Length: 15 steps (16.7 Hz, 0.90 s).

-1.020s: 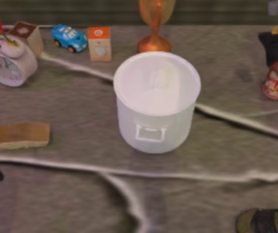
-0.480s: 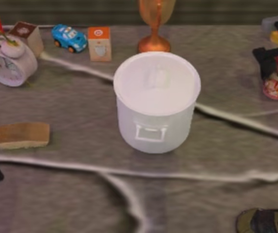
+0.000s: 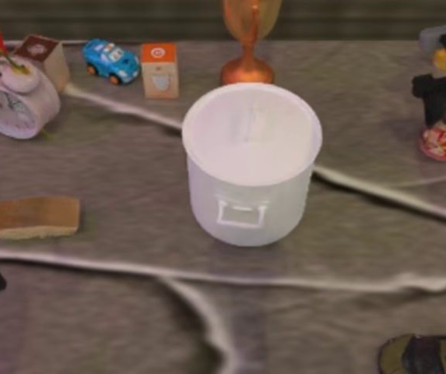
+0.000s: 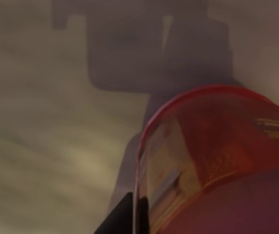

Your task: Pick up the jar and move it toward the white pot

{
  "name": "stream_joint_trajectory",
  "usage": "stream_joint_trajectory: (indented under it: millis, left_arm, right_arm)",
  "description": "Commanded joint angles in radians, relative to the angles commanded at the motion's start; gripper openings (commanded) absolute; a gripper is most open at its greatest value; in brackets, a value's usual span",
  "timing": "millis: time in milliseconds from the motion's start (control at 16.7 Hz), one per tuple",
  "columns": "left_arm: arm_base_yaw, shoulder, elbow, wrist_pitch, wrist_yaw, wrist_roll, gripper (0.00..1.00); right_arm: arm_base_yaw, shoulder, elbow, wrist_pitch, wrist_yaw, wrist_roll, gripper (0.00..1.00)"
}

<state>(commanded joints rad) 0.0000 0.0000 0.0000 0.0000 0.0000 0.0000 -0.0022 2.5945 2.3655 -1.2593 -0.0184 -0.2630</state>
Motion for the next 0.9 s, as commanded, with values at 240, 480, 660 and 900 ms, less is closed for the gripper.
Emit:
stream_joint_trajectory:
  millis: [240, 480, 660, 900]
  left_arm:
    - [0.000, 0.000, 0.000, 0.000, 0.000, 0.000, 1.00]
    - [0.000, 0.000, 0.000, 0.000, 0.000, 0.000, 1.00]
    - [0.000, 0.000, 0.000, 0.000, 0.000, 0.000, 1.00]
    - [0.000, 0.000, 0.000, 0.000, 0.000, 0.000, 1.00]
  right_arm:
    - [0.000, 0.000, 0.000, 0.000, 0.000, 0.000, 0.10]
    - [0.000, 0.000, 0.000, 0.000, 0.000, 0.000, 0.00]
    - [0.000, 0.000, 0.000, 0.000, 0.000, 0.000, 0.00]
    - [-0.003, -0.002, -0.002, 0.000, 0.000, 0.002, 0.00]
